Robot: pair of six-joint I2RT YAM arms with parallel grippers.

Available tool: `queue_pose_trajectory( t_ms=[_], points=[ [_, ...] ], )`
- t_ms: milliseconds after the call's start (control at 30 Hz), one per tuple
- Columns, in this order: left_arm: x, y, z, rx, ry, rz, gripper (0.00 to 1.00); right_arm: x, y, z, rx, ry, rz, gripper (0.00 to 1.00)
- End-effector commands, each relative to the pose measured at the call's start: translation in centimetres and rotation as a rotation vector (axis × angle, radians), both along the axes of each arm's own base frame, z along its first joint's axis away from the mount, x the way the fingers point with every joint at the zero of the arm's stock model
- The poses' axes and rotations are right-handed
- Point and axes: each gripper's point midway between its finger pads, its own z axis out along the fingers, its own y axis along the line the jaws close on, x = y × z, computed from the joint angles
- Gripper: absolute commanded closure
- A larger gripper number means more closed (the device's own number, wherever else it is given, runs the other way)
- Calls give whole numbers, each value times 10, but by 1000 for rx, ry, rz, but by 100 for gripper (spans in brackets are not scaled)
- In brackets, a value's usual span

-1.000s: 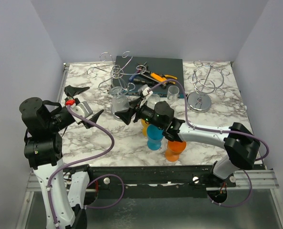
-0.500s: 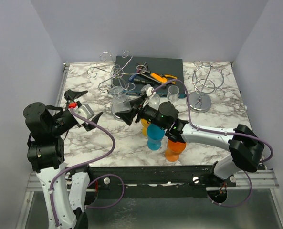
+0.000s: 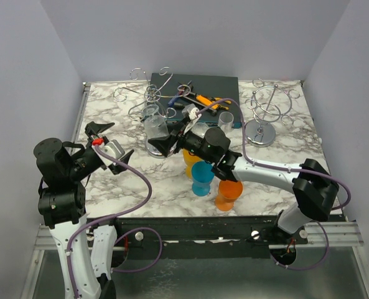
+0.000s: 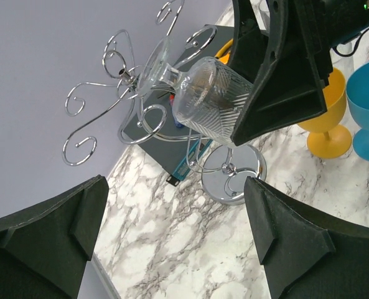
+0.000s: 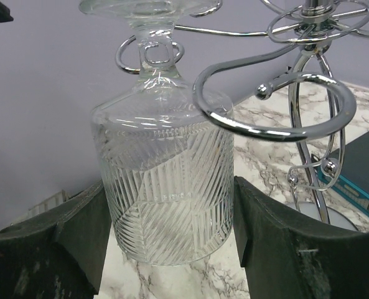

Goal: Place the wine glass upside down on the wine glass rack
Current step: Turn the wine glass upside down at the wine rack.

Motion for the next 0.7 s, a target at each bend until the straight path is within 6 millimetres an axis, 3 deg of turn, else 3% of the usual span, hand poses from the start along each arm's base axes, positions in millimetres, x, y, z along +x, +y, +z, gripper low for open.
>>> queue_pose_trajectory(
  t_ms=[0,667],
  points=[
    [1,5,-12,13,41,29,1,8,7,38,96,-82,9,75],
    [42,31,-38,86,118,125,1,34,32,24,115,-85,29,78]
  ],
)
